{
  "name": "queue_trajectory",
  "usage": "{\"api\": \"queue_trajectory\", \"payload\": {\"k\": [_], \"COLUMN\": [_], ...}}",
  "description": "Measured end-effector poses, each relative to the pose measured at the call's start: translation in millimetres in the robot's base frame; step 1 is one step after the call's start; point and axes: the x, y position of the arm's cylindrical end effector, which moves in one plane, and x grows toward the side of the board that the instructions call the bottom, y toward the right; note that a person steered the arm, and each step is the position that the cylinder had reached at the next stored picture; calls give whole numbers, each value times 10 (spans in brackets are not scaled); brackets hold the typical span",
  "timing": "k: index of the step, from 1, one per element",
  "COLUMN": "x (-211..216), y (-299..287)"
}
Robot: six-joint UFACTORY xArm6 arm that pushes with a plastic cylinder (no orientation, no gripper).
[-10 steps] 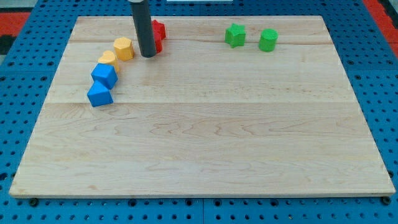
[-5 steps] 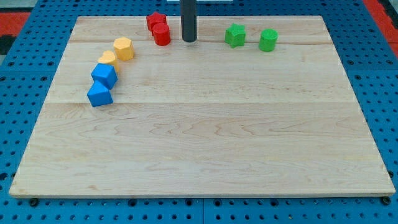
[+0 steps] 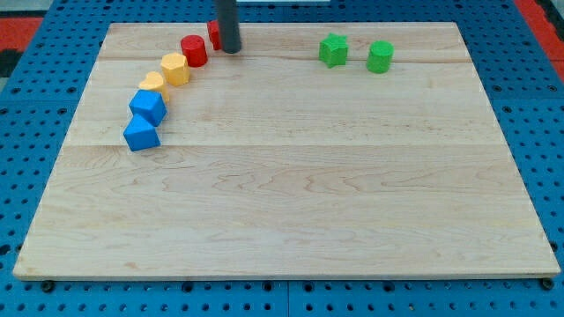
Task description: Push the red blocks to the top of the yellow hexagon
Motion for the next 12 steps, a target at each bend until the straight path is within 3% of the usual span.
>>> {"api": "queue_trajectory", "payload": {"k": [1,5,6,7,9,12], "x": [-202,-560,-521,-387,-78,-46], "y": [219,-552,-419,233,-76,-692]}}
